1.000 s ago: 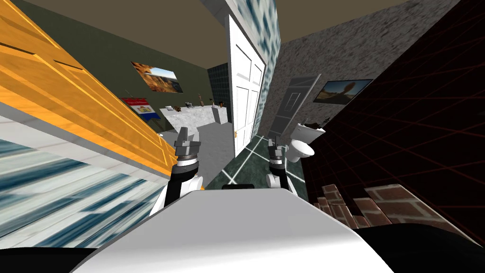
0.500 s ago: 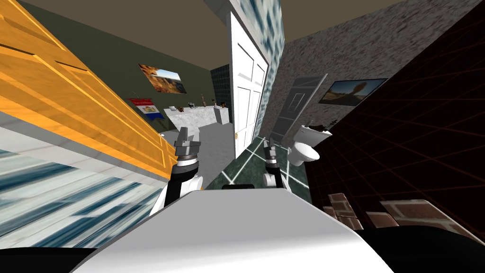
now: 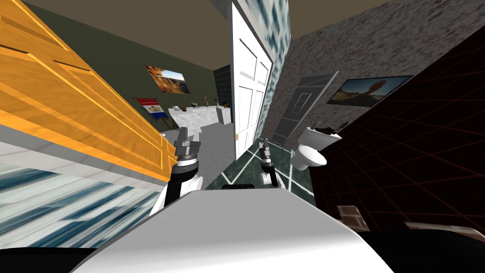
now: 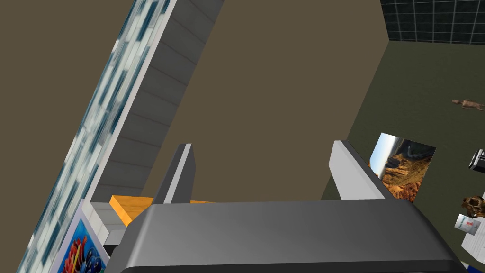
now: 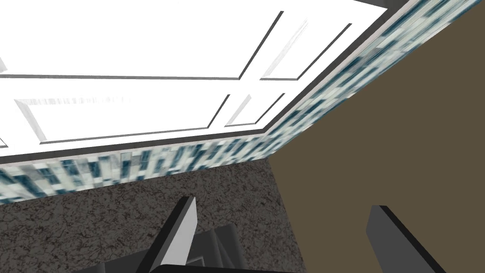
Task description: Push the door open
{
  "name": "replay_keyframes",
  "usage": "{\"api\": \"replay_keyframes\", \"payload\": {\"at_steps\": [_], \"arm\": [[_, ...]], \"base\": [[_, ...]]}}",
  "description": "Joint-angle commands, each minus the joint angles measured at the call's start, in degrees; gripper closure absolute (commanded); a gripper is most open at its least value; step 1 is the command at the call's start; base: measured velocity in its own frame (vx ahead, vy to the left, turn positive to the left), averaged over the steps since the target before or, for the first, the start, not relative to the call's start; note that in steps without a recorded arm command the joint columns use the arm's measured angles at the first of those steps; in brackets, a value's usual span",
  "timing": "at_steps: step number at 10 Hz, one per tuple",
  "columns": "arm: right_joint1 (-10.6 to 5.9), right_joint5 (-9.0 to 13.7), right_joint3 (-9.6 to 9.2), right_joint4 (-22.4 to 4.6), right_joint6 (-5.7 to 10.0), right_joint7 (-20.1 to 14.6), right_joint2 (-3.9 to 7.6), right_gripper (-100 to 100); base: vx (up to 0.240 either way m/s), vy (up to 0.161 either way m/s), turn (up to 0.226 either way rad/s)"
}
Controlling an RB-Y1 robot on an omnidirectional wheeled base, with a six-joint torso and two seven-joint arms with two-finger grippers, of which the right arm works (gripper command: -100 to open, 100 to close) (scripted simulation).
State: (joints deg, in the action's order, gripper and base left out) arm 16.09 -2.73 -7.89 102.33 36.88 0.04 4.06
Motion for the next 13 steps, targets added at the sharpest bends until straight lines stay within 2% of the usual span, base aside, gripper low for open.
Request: {"api": "replay_keyframes", "payload": {"at_steps": [1, 4, 5, 9, 10, 13], "arm": [[-0.44, 0.0, -0.30, -1.9, 0.64, -0.2, 0.07, -100], [-3.16, 0.2, -1.64, -7.5, 1.73, -1.0, 0.39, -100], [-3.16, 0.2, -1.64, -8.1, 1.73, -1.0, 0.39, -100], [-6.98, 0.4, -3.52, -15.8, 3.26, -2.1, 0.68, -100], [-6.98, 0.4, -3.52, -16.7, 3.26, -2.1, 0.68, -100], [-9.93, 0.6, -4.97, -22.5, 4.44, -3.0, 0.79, -100]], "base": [[0.069, -0.043, 0.024], [0.069, -0.028, 0.080], [0.057, -0.037, 0.024], [0.077, -0.053, 0.087], [0.060, -0.037, 0.017], [0.066, -0.039, 0.082]]}}
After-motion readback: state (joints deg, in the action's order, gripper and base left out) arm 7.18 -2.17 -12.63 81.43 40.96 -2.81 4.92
